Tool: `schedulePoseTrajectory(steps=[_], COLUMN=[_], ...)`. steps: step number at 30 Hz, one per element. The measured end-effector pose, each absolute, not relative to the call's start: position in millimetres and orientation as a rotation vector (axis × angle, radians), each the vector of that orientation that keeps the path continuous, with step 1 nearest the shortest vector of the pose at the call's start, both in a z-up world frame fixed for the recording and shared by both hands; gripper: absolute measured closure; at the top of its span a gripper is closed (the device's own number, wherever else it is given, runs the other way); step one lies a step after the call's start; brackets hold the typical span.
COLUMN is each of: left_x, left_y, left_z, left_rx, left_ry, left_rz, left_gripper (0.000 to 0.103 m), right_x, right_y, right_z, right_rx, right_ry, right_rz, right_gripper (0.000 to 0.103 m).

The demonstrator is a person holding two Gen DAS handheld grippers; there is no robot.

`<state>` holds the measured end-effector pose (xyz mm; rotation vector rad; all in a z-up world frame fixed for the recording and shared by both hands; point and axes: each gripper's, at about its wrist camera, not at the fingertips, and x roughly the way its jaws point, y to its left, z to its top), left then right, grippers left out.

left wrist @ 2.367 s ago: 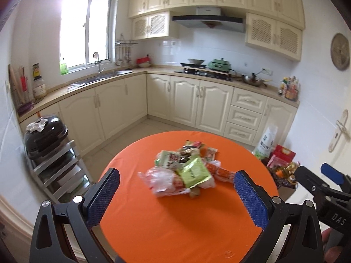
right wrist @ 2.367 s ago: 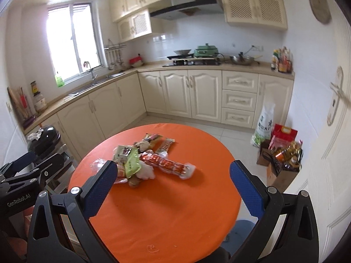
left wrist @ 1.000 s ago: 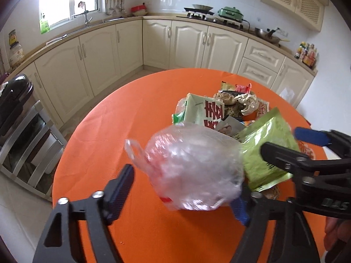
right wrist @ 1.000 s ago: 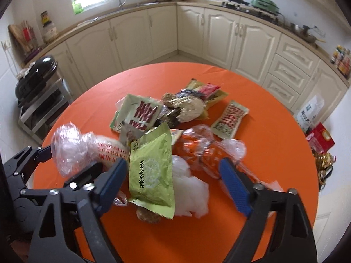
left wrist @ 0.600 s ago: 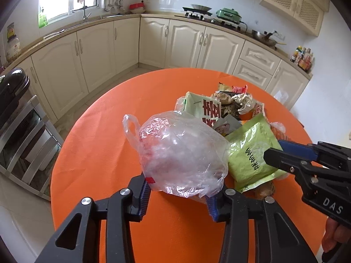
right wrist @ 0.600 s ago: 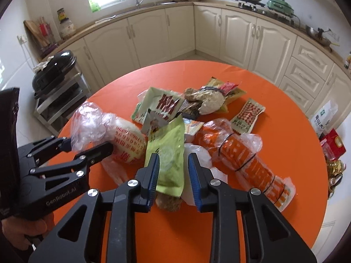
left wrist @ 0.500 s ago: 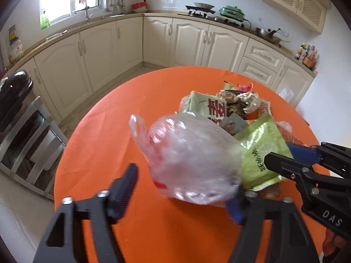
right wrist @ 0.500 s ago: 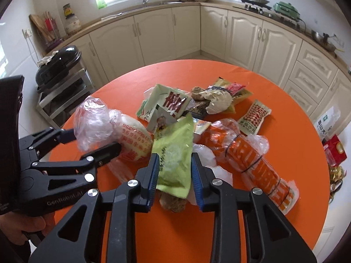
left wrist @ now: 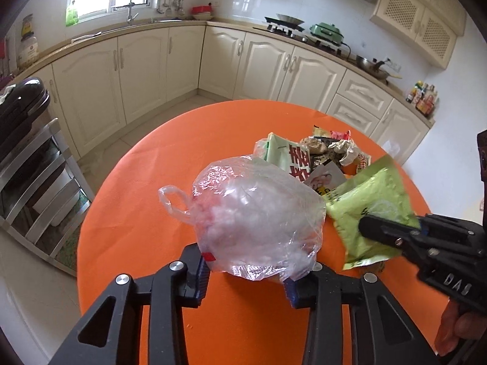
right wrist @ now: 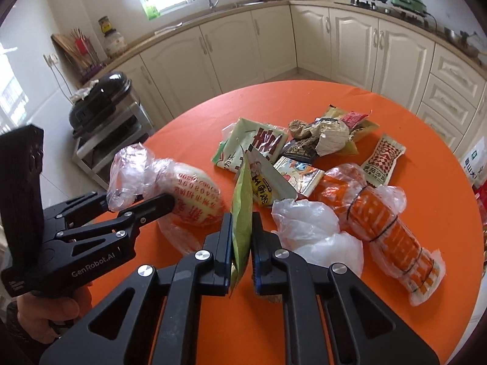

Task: Collect trash
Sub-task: 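Grasp the clear plastic bag with the left tool while the right tool grasps the green packet, then carry the bag and green packet to the blue bin and release both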

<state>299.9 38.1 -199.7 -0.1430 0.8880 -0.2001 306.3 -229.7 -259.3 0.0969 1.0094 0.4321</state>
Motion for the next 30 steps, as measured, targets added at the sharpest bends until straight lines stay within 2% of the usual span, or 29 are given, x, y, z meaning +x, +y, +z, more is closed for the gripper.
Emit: schedulePoseTrajectory(steps=[14, 18, 30], left_x=[181, 173, 142], left_y=[46, 36, -22], left_z=[-181, -186, -151], left_rx=[-0.095, -0.093, -0.093], left_ry=[0.856, 0.878, 0.813], left_rz=[-0.240, -0.276, -0.414], left_gripper=[0.069, 0.070, 0.074], right_x=[241, 226, 179], right_y=[-286, -294, -344], right_z=[-210, -210, -196], right_rx=[0.191, 0.201, 0.248], right_ry=[0.898, 0.894, 0.848], right_rz=[0.371, 0.356, 0.266], right_gripper=[0.093, 0.093, 0.093])
